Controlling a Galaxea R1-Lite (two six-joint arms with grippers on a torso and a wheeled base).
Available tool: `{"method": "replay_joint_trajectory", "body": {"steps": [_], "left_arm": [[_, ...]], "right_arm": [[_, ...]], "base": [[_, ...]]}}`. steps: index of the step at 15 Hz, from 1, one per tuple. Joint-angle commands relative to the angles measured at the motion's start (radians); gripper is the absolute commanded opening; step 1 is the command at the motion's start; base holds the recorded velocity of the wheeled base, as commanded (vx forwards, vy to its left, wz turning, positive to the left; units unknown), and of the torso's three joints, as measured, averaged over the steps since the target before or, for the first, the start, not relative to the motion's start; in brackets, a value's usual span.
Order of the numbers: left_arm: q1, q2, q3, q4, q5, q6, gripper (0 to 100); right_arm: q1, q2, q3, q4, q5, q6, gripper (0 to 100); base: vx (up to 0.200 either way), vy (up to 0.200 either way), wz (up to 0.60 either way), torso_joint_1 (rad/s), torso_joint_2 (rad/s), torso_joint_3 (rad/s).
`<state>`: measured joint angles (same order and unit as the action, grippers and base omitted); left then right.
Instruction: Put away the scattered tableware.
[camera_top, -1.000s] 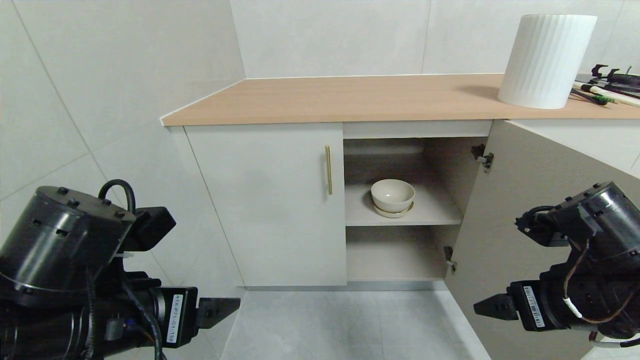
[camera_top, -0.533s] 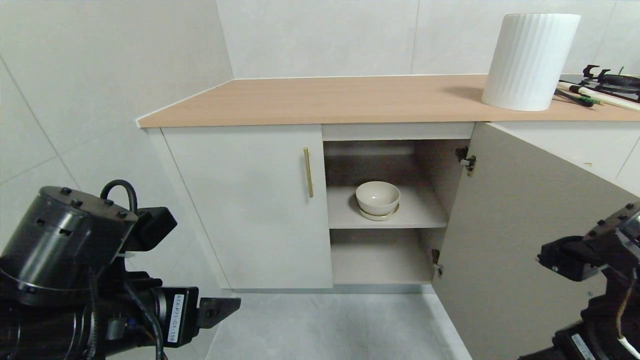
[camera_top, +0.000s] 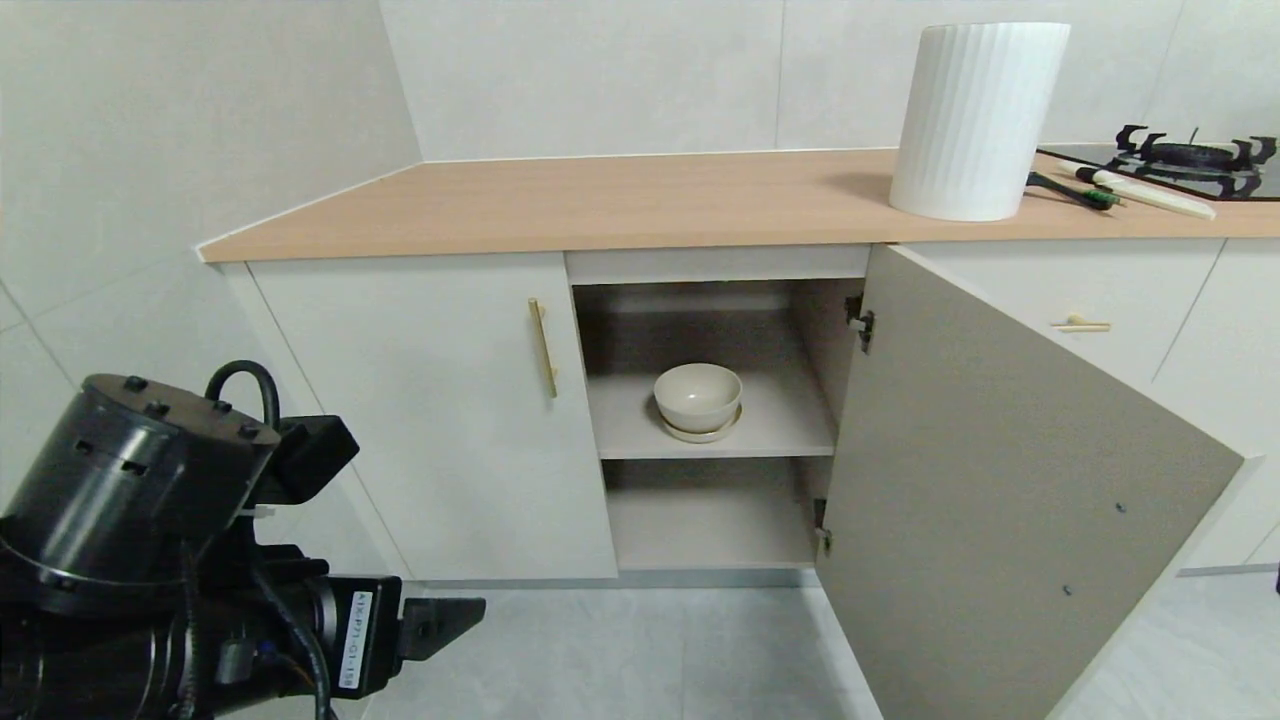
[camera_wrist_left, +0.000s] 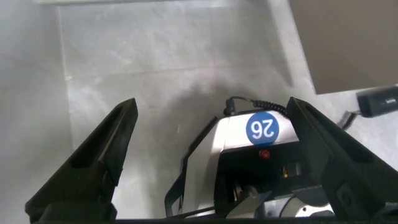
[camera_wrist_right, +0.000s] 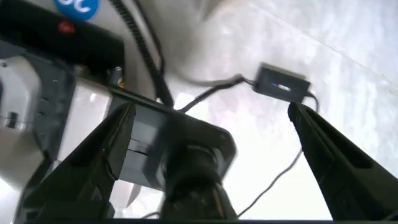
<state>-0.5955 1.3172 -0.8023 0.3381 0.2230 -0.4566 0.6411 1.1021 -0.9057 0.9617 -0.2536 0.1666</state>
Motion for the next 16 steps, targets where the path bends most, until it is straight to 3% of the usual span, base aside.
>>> {"method": "replay_joint_trajectory", "body": {"steps": [1,6,7,8,10,16], "left_arm": [[0.000,0.000,0.000,0.001,0.001,-0.001,100],[0.000,-0.003,-0.001,0.001,0.001,-0.001,100],[0.000,-0.003,-0.001,0.001,0.001,-0.001,100],[0.000,-0.003,-0.001,0.001,0.001,-0.001,100],[0.000,-0.003,-0.001,0.001,0.001,-0.001,100],[0.000,-0.003,-0.001,0.001,0.001,-0.001,100]], "right_arm": [[-0.017,-0.038,-0.010,0.000,-0.038,0.001,100],[-0.276,0.007,-0.048,-0.077,-0.079,-0.009,100],[-0.284,0.008,-0.048,-0.080,-0.079,-0.012,100],[-0.396,0.036,-0.048,-0.133,-0.079,-0.055,100],[-0.492,0.074,-0.042,-0.209,-0.081,-0.064,100],[-0.613,0.119,-0.013,-0.390,-0.078,-0.108,100]], "base": [[0.000,0.000,0.00,0.000,0.00,0.000],[0.000,0.000,0.00,0.000,0.00,0.000],[0.000,0.000,0.00,0.000,0.00,0.000],[0.000,0.000,0.00,0.000,0.00,0.000],[0.000,0.000,0.00,0.000,0.00,0.000],[0.000,0.000,0.00,0.000,0.00,0.000]]}}
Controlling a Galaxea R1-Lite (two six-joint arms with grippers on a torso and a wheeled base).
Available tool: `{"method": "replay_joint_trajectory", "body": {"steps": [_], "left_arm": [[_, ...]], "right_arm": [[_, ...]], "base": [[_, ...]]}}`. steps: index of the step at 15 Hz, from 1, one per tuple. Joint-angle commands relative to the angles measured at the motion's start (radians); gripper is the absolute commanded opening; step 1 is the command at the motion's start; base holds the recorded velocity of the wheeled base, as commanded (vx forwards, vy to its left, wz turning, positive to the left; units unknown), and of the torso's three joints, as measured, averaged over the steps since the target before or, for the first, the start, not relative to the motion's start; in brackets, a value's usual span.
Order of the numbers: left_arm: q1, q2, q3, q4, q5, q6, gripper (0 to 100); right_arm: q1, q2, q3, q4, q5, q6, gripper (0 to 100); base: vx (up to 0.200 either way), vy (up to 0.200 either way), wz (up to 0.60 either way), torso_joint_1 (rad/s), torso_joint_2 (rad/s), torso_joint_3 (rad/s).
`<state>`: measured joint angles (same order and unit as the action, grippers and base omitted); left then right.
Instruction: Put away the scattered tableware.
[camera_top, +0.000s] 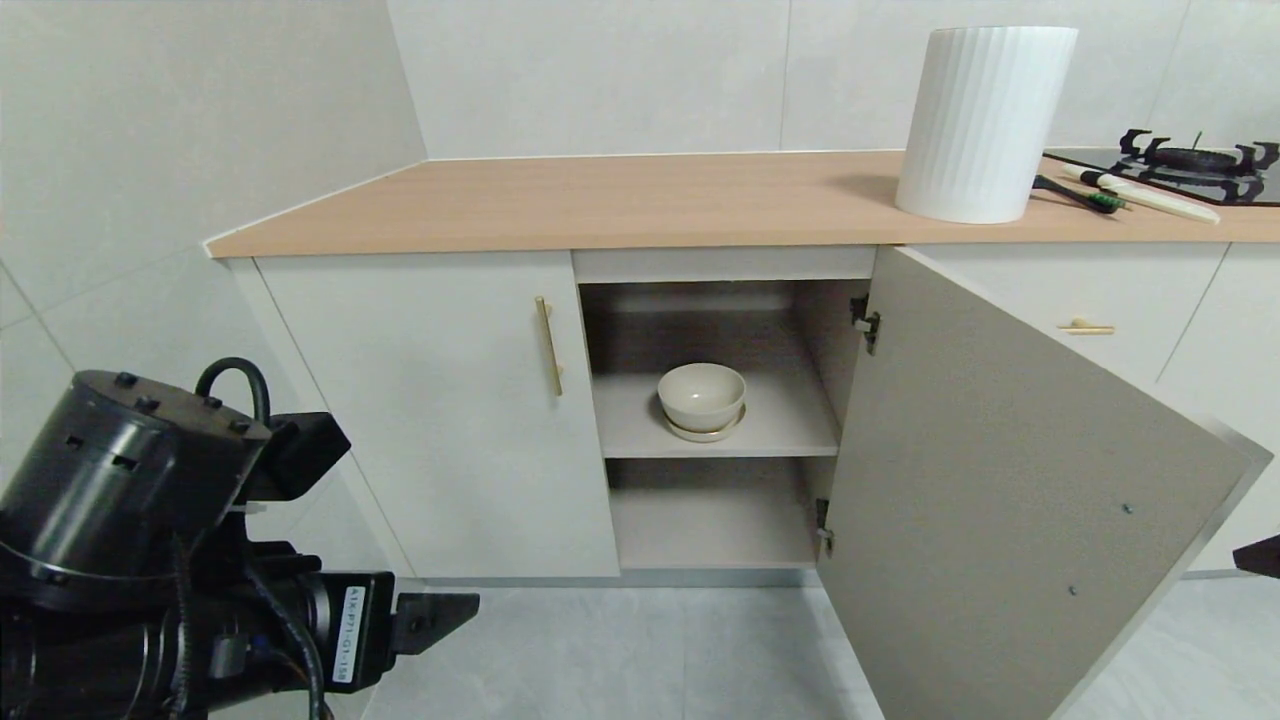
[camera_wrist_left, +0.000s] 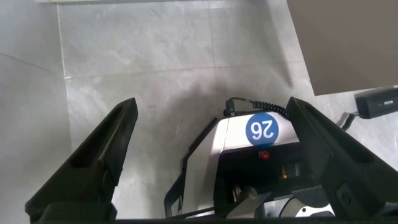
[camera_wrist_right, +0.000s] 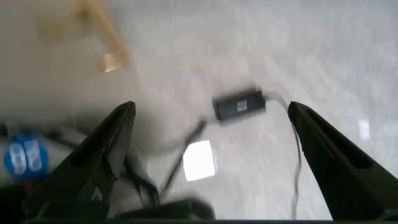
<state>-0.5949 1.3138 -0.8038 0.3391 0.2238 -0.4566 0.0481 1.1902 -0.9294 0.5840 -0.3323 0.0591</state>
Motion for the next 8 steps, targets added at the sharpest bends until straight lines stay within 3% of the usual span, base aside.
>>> {"method": "replay_joint_trajectory", "body": {"steps": [1,3,8], "left_arm": [[0.000,-0.001,0.000,0.000,0.000,-0.001,100],[0.000,-0.001,0.000,0.000,0.000,-0.001,100],[0.001,-0.002,0.000,0.000,0.000,-0.001,100]], "right_arm": [[-0.034,0.049,0.027,-0.064,0.001,-0.001,100],[-0.057,0.091,0.063,-0.162,0.006,-0.001,100],[-0.060,0.137,0.072,-0.213,0.012,0.004,100]], "base": [[0.000,0.000,0.00,0.000,0.00,0.000],[0.000,0.000,0.00,0.000,0.00,0.000],[0.000,0.000,0.00,0.000,0.00,0.000]]}}
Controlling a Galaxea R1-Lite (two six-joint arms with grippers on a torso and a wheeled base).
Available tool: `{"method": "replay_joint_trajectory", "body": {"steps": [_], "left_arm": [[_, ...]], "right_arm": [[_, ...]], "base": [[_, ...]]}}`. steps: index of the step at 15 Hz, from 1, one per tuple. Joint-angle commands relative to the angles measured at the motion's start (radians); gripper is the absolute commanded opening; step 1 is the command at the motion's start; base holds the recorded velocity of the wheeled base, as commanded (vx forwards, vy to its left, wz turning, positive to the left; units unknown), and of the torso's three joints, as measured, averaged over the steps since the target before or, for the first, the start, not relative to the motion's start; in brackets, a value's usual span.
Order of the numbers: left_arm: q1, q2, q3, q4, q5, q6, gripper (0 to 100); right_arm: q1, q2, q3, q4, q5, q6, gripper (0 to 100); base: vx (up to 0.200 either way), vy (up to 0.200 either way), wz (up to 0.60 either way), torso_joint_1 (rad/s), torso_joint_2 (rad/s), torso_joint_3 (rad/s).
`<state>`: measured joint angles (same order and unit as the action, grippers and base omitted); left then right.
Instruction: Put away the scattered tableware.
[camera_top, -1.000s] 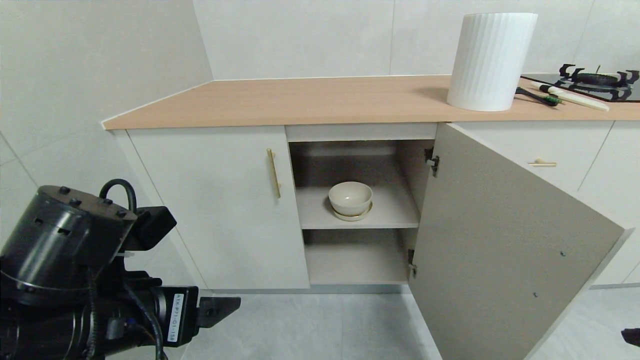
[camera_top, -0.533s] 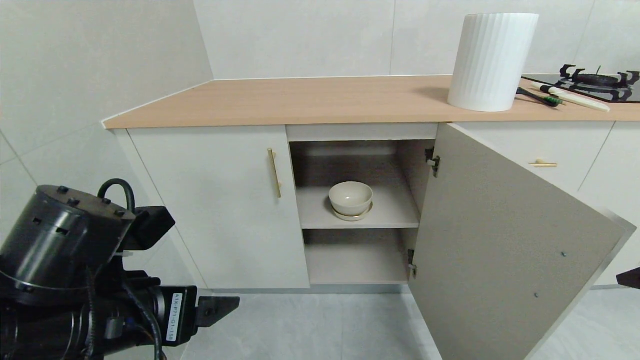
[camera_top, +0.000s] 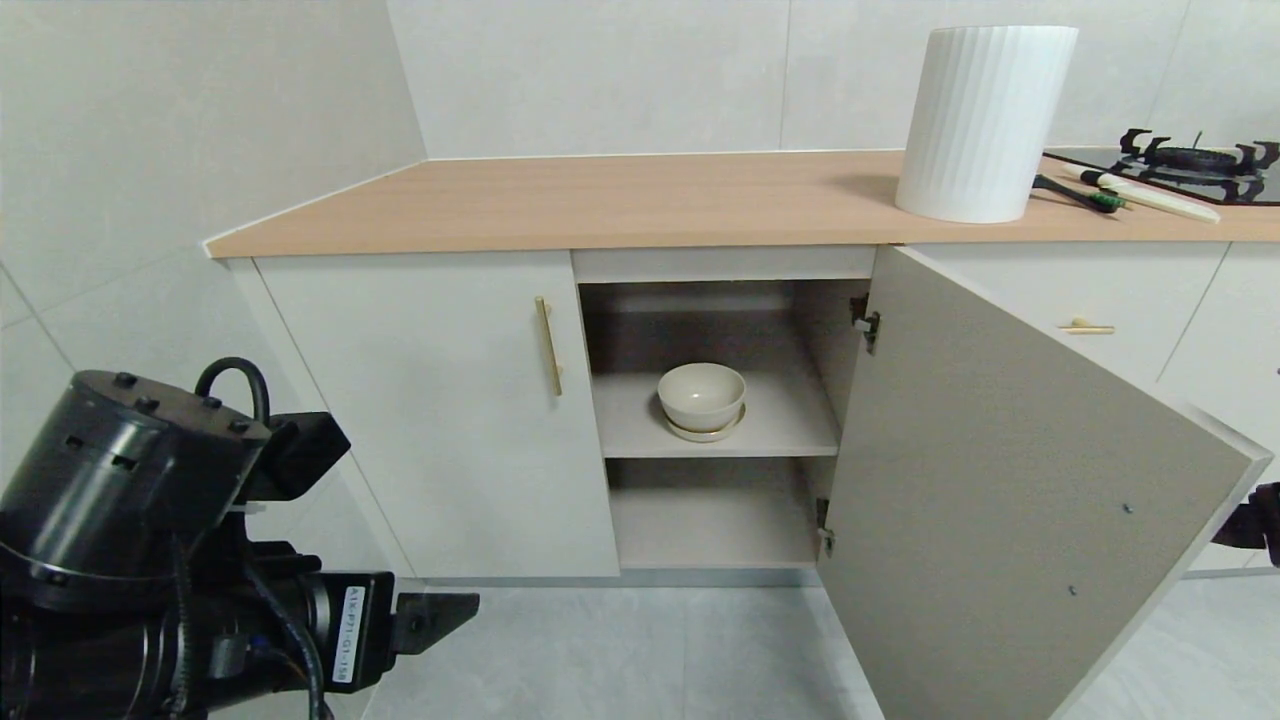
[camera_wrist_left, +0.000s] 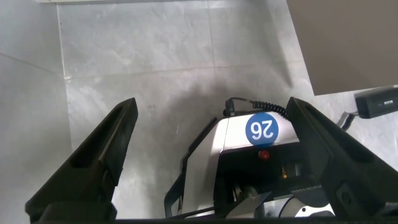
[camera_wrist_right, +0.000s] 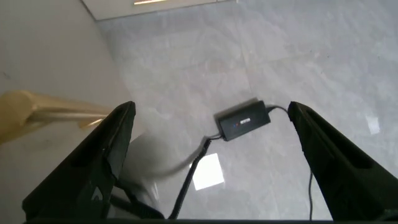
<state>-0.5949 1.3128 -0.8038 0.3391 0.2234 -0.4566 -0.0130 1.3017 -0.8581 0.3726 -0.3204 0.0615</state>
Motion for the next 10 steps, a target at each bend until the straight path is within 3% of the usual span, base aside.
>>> {"method": "replay_joint_trajectory", "body": {"steps": [1,7,10], "left_arm": [[0.001,-0.001,0.000,0.000,0.001,-0.001,100],[0.000,-0.001,0.000,0.000,0.001,-0.001,100],[0.000,0.000,0.000,0.000,0.001,-0.001,100]], "right_arm": [[0.001,0.028,0.001,-0.007,0.006,0.001,100],[0.008,0.036,0.007,-0.067,0.103,0.006,100],[0.059,0.027,0.033,-0.098,0.136,0.011,100]], "base": [[0.000,0.000,0.00,0.000,0.00,0.000],[0.000,0.000,0.00,0.000,0.00,0.000],[0.000,0.000,0.00,0.000,0.00,0.000]]}}
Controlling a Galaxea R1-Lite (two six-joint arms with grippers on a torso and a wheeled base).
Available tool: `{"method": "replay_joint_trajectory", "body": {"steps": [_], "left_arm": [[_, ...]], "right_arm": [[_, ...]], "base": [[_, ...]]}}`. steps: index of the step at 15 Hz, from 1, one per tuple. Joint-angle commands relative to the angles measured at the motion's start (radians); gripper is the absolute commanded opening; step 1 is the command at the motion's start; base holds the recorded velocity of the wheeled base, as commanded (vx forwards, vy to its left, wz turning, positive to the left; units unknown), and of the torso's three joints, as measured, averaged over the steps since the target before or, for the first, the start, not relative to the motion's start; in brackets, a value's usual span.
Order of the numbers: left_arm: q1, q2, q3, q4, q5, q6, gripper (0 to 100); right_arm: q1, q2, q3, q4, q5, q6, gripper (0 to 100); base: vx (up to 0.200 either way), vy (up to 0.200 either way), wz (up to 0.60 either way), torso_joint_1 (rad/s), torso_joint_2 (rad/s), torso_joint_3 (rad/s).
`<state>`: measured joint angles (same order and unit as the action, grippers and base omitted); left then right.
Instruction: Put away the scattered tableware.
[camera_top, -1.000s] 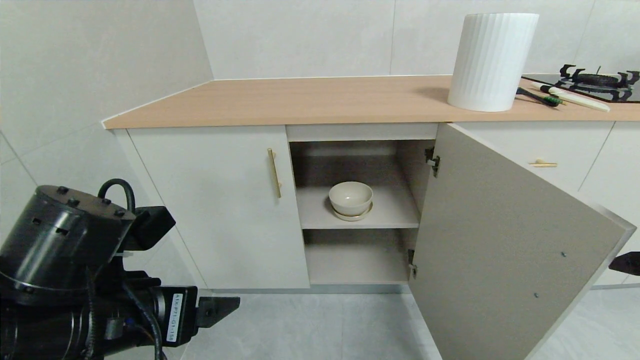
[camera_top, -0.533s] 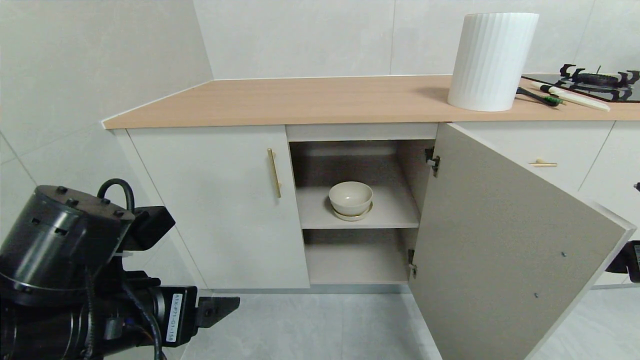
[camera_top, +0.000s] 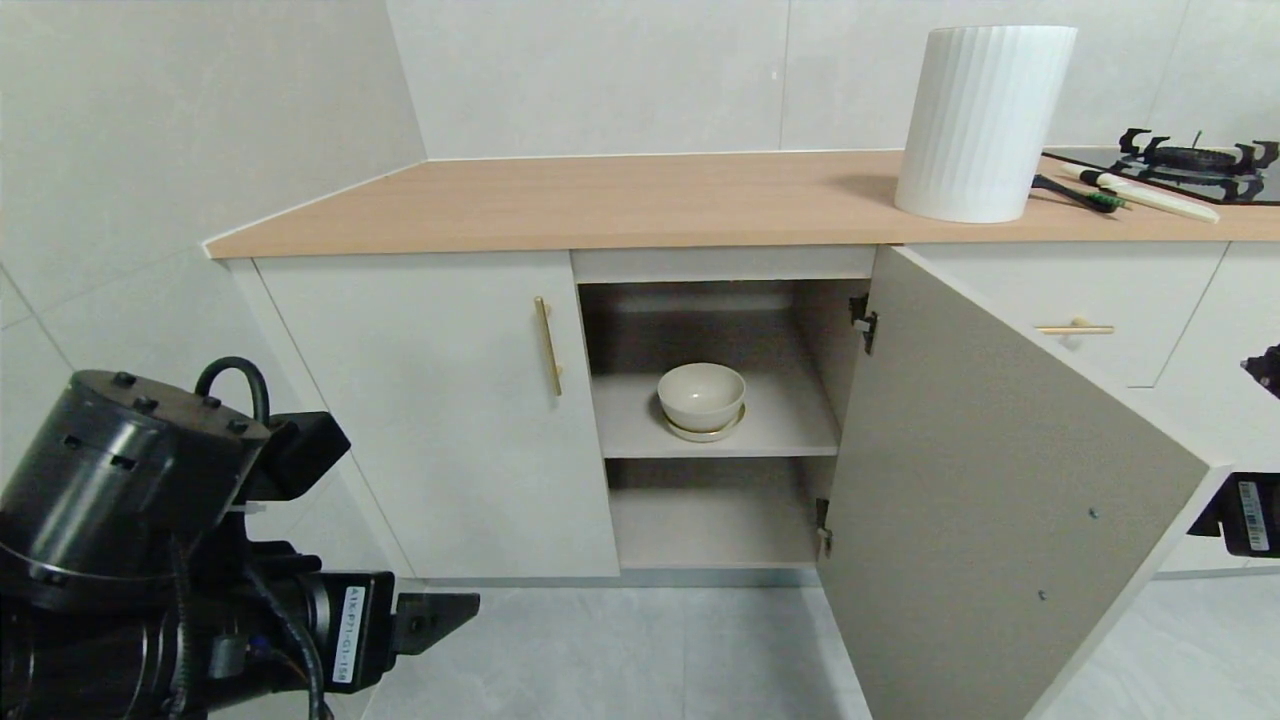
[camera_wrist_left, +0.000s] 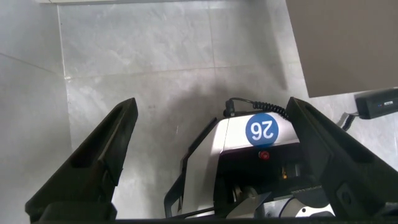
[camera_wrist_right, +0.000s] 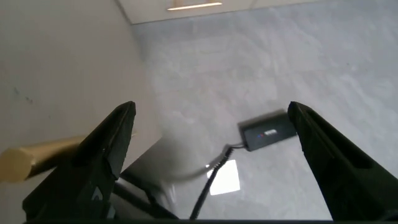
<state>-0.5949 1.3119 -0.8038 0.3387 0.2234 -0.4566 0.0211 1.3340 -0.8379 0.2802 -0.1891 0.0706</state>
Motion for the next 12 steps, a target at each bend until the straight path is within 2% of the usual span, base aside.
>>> {"method": "replay_joint_trajectory", "body": {"steps": [1,10,12], "left_arm": [[0.000,0.001,0.000,0.000,0.001,-0.001,100],[0.000,0.003,-0.002,-0.001,0.001,-0.002,100],[0.001,0.003,-0.003,-0.001,0.001,-0.002,100]], "right_arm": [[0.053,-0.010,0.026,-0.021,0.007,0.001,100],[0.324,-0.007,0.060,-0.055,0.016,0.138,100],[0.392,0.024,0.060,-0.115,0.042,0.150,100]], "base": [[0.000,0.000,0.00,0.000,0.00,0.000],[0.000,0.000,0.00,0.000,0.00,0.000],[0.000,0.000,0.00,0.000,0.00,0.000]]}}
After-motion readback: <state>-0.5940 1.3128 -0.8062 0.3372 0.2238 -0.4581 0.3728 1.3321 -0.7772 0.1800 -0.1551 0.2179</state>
